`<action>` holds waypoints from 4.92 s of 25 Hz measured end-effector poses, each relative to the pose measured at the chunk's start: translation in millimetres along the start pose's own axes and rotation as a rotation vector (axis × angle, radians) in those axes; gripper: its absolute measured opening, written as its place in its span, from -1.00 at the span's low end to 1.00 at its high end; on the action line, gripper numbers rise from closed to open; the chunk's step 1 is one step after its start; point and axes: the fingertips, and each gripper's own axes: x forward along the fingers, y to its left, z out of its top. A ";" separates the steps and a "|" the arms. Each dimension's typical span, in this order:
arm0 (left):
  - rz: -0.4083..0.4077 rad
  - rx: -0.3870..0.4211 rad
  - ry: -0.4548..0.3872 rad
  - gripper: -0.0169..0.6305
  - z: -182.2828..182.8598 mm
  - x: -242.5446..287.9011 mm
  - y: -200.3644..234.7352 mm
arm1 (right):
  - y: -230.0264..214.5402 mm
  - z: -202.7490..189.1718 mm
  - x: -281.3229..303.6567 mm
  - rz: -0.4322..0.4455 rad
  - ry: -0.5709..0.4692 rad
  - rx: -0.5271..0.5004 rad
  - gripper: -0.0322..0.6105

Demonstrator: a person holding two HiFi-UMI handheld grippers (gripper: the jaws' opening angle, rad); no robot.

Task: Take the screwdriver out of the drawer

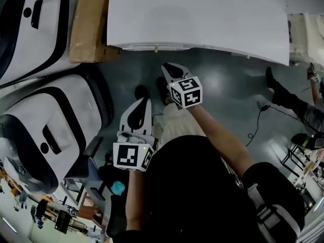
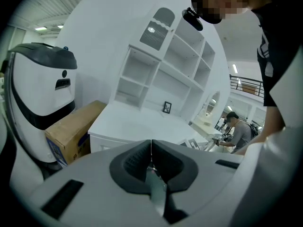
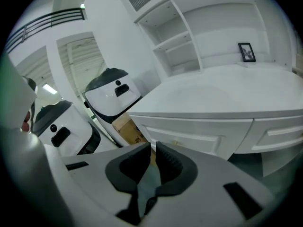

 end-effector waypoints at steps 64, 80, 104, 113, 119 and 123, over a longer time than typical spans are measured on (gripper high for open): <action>0.153 -0.139 0.061 -0.88 -53.6 -3.4 47.8 | -69.1 -42.0 149.2 -0.213 0.083 0.134 -0.61; 0.111 -0.096 0.097 -0.88 -63.9 -24.7 45.3 | -56.8 -56.9 136.1 -0.238 0.082 0.151 -0.62; 0.045 -0.024 0.128 -0.88 -95.0 -87.6 39.1 | -2.6 -134.5 81.9 -0.228 0.108 0.176 -0.62; 0.023 0.009 0.126 -0.88 -104.3 -114.7 39.6 | 11.7 -156.2 68.2 -0.253 0.107 0.186 -0.62; 0.014 0.020 0.132 -0.88 -114.8 -132.7 40.3 | 22.7 -171.8 59.9 -0.270 0.115 0.205 -0.62; 0.008 0.023 0.130 -0.88 -121.0 -143.6 38.6 | 31.3 -184.3 52.4 -0.273 0.117 0.201 -0.62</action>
